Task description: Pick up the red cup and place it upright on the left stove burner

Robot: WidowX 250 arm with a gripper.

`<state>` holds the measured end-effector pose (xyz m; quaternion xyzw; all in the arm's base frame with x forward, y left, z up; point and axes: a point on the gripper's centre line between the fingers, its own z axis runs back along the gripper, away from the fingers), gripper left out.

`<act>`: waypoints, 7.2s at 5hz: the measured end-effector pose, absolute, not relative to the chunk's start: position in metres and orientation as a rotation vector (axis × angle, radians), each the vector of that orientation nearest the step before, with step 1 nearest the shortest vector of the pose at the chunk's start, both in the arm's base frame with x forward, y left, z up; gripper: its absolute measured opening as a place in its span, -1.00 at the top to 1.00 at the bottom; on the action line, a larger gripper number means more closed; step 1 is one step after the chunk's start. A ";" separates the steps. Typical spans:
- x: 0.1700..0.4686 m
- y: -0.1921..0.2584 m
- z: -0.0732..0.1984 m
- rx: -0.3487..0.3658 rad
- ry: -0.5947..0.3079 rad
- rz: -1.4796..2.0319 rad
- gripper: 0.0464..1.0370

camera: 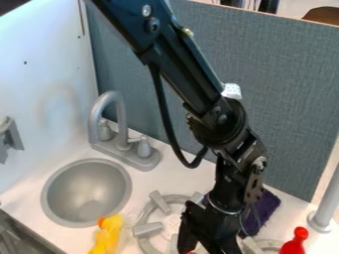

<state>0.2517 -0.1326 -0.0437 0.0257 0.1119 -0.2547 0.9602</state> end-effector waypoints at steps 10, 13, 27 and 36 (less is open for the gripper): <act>0.238 -0.141 -0.063 0.063 0.197 -0.524 -0.93; 0.239 -0.138 -0.080 0.087 0.245 -0.545 -0.93; 0.332 -0.078 -0.074 0.147 0.155 -0.369 0.88; 0.311 -0.060 -0.060 0.044 0.034 -0.320 -0.94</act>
